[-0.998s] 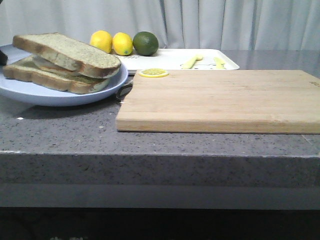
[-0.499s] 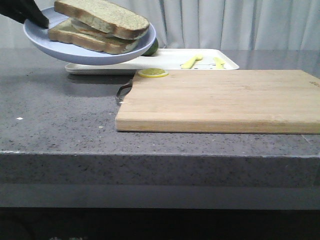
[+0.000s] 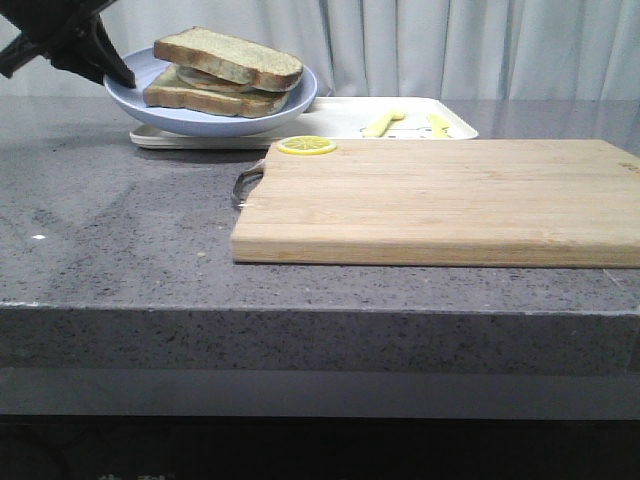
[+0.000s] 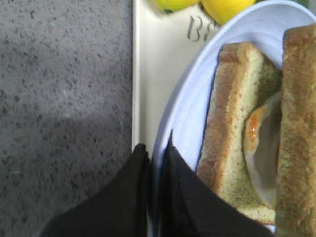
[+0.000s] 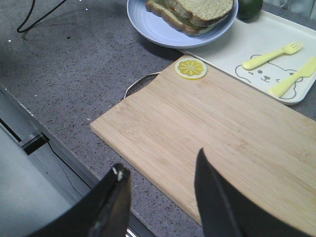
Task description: Place bread and move sandwich to tray
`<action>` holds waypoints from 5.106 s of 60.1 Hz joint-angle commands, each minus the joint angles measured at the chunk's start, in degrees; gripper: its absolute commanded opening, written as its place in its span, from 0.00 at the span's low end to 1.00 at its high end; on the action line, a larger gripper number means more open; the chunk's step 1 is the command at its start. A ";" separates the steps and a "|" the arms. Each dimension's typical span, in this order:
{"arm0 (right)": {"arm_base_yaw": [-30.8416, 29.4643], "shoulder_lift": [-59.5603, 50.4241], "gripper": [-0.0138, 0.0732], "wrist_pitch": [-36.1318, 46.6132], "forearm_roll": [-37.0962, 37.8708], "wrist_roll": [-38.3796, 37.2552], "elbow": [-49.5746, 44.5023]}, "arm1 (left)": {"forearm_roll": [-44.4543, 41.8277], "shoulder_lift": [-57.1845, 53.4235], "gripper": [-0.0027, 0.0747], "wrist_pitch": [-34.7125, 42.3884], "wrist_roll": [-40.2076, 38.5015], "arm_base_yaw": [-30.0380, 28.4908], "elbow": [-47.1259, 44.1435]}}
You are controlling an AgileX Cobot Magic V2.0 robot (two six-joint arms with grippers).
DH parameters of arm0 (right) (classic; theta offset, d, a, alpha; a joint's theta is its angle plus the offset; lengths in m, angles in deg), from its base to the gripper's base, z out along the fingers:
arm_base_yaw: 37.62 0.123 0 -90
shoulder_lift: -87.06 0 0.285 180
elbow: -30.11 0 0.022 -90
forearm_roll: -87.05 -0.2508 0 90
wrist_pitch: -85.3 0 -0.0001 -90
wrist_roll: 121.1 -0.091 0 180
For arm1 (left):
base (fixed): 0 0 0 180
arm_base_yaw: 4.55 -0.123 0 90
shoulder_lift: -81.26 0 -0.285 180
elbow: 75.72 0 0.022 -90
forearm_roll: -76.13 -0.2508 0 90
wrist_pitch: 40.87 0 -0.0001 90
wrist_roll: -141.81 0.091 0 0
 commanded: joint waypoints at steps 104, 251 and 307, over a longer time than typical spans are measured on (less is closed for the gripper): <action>0.08 -0.20 0.55 4.00 0.02 0.07 1.48 | -13.48 -38.45 0.54 -12.70 -2.08 9.76 -7.38; 0.08 0.67 0.17 5.12 0.02 0.07 1.48 | -40.44 -104.96 0.14 17.34 -4.91 30.83 -77.19; 0.08 0.67 0.08 5.07 0.02 0.07 1.48 | -41.07 -114.69 0.01 31.73 -4.91 18.94 -91.00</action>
